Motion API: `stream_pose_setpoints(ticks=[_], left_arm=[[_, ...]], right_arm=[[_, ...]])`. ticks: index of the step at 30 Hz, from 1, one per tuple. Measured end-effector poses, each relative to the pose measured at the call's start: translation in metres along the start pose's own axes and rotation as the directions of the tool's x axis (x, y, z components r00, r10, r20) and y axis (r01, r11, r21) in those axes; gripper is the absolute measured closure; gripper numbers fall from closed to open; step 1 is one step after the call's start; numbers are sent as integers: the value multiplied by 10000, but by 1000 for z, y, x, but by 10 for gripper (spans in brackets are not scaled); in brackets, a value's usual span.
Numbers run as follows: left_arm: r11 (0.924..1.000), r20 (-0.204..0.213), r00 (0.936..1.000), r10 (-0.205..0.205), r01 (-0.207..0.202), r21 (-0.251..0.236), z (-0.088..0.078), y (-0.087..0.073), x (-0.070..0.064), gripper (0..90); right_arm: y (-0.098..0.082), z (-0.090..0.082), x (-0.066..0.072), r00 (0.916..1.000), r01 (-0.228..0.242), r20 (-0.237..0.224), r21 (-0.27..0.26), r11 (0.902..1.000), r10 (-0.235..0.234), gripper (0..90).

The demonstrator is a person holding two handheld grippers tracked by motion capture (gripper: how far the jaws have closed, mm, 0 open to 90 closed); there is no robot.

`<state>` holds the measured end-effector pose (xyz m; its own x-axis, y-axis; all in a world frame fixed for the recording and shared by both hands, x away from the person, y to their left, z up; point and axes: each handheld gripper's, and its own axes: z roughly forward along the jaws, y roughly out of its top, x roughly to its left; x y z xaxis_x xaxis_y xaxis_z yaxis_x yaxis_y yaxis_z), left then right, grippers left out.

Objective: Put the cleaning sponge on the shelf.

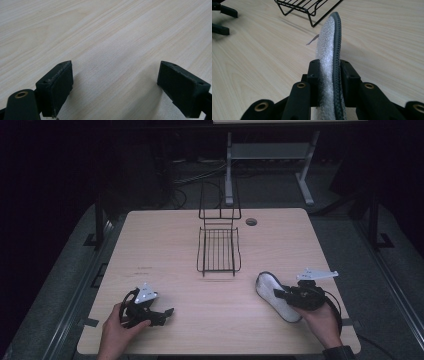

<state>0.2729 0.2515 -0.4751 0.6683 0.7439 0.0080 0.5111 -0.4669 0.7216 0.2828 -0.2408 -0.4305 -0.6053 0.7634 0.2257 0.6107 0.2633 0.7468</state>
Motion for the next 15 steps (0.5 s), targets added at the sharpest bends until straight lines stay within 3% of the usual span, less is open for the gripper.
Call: stream_pose_setpoints(ticks=[15], left_arm=[[10000,1,10000,0,0,4,0,0,0,124]], right_arm=[[4,-5,-1,9996,252,-93,-191,9995,-253,732]])
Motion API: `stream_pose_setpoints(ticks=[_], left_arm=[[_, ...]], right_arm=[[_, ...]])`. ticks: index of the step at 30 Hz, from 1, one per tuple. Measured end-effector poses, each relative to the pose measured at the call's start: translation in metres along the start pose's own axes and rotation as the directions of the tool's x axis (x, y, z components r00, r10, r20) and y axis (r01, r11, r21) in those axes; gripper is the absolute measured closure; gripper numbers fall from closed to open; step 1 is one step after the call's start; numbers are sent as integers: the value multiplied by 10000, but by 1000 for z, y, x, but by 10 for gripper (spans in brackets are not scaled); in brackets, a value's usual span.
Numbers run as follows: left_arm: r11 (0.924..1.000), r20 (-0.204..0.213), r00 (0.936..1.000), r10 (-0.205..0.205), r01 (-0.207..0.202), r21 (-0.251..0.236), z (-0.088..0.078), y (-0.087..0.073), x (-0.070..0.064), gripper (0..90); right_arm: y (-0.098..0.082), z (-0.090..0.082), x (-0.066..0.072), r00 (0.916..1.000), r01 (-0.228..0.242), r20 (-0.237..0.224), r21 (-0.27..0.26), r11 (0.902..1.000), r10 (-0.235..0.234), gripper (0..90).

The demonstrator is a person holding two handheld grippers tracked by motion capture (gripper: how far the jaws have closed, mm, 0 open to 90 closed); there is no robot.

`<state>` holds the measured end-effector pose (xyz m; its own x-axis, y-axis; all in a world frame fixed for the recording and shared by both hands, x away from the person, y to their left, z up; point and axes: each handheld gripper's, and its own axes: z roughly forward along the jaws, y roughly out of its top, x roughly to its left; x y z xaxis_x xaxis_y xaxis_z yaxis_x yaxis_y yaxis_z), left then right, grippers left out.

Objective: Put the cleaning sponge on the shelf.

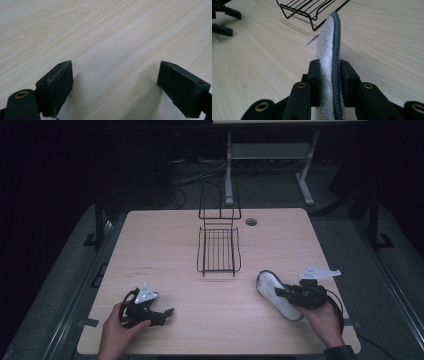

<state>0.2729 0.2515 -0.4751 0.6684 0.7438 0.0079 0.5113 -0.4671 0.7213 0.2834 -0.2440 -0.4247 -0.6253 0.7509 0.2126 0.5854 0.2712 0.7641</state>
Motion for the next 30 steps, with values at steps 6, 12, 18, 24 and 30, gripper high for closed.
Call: stream_pose_setpoints(ticks=[6,12,18,24,30], left_arm=[[10000,1,10000,-15,15,34,0,0,0,124],[10000,4,10000,-4,4,21,0,0,0,124],[10000,1,10000,-32,32,-2,0,0,0,124],[10000,1,10000,-30,30,-2,0,0,0,124],[10000,1,10000,-28,28,-1,0,0,0,124]], right_arm=[[5,-1,0,9998,165,-60,-84,9998,-166,732],[11,-2,2,9996,278,-23,-237,9993,-279,732],[20,1,4,9988,487,-46,-382,9981,-490,731],[29,4,4,9986,511,-113,-524,9973,-518,732],[36,8,5,9981,567,-213,-684,9960,-583,731]])
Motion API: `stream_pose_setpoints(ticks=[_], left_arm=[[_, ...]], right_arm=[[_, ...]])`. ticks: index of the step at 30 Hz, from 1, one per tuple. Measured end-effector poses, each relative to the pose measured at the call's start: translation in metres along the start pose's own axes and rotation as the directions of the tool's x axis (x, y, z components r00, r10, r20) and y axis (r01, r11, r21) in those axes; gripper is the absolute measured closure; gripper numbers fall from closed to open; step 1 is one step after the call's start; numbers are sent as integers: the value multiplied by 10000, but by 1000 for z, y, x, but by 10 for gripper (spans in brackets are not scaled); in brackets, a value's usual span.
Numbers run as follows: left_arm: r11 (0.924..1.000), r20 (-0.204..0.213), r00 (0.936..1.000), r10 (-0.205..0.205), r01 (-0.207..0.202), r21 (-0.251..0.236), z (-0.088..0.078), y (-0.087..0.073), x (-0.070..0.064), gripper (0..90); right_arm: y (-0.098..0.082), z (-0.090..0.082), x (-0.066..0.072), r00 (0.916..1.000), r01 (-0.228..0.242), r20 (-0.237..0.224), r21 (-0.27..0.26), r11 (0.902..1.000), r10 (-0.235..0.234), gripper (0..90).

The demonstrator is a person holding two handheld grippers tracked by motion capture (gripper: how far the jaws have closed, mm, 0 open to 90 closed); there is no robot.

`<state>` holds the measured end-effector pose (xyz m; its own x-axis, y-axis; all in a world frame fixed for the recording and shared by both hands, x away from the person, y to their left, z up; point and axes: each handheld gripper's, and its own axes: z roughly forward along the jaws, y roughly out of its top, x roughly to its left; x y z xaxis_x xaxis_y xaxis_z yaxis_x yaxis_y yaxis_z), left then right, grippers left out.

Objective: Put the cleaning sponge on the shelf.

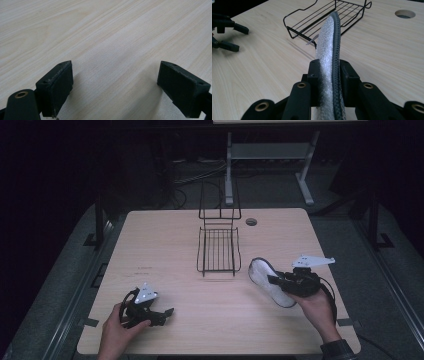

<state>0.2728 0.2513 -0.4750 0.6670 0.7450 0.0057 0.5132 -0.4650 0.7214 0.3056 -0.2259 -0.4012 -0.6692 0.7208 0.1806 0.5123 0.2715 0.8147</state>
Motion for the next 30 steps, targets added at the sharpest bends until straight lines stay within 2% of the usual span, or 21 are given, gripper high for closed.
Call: stream_pose_setpoints(ticks=[12,30], left_arm=[[10000,-6,10000,14,-14,-3,0,0,0,124],[10000,-11,10000,-2,2,-20,0,0,0,124]], right_arm=[[21,8,0,9995,267,-143,-268,9993,-271,731],[50,26,3,9984,344,-423,-545,9979,-367,731]])
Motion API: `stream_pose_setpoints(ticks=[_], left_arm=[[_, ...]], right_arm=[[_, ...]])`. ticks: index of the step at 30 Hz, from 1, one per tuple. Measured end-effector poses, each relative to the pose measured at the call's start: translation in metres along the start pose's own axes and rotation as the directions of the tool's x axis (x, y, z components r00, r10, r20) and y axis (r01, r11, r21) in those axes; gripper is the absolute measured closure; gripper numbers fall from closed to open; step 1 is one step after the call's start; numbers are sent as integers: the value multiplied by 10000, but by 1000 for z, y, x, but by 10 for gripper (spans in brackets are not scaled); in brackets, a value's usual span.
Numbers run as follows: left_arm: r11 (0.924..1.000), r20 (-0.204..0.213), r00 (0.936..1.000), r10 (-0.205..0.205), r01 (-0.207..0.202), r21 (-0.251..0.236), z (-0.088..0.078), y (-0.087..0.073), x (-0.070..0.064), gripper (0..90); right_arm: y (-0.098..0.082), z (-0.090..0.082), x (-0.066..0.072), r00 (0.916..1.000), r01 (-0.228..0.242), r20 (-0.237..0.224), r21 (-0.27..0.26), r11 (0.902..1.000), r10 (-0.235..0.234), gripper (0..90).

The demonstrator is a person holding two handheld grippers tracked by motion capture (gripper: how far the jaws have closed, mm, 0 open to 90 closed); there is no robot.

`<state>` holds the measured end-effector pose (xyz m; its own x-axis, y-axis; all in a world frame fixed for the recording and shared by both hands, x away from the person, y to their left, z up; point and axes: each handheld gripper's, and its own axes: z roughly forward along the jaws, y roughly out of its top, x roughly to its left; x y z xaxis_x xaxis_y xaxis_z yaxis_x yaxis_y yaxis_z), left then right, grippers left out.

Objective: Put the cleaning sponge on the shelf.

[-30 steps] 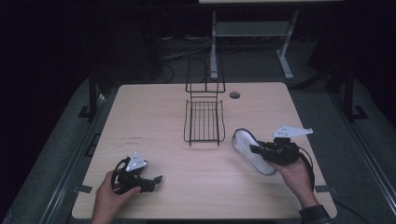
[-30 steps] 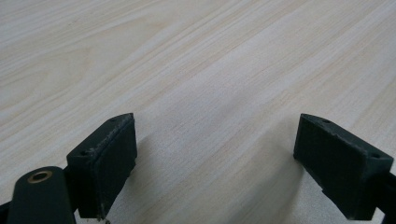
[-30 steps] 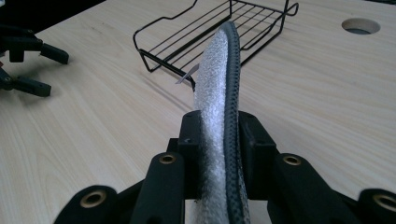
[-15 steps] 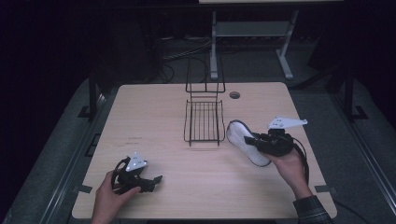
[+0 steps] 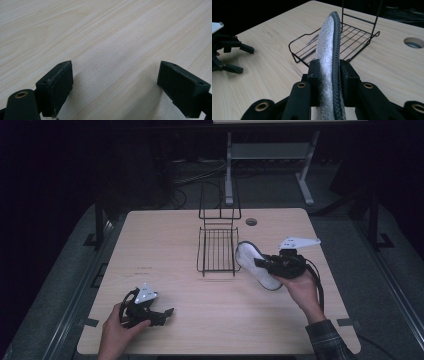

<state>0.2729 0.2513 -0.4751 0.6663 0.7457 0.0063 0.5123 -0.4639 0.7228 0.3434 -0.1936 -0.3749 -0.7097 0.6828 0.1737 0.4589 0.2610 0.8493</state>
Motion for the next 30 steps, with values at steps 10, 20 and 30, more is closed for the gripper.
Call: stream_pose_setpoints(ticks=[10,20,30], left_arm=[[10000,7,10000,12,-12,22,0,0,0,124],[10000,10,10000,3,-3,21,0,0,0,124],[10000,10,10000,6,-6,23,0,0,0,124]], right_arm=[[18,20,-1,9997,113,-219,-105,9999,-115,731],[33,47,-4,9989,-39,-474,-64,10000,35,731],[47,82,-7,9982,-116,-595,161,9998,126,731]])
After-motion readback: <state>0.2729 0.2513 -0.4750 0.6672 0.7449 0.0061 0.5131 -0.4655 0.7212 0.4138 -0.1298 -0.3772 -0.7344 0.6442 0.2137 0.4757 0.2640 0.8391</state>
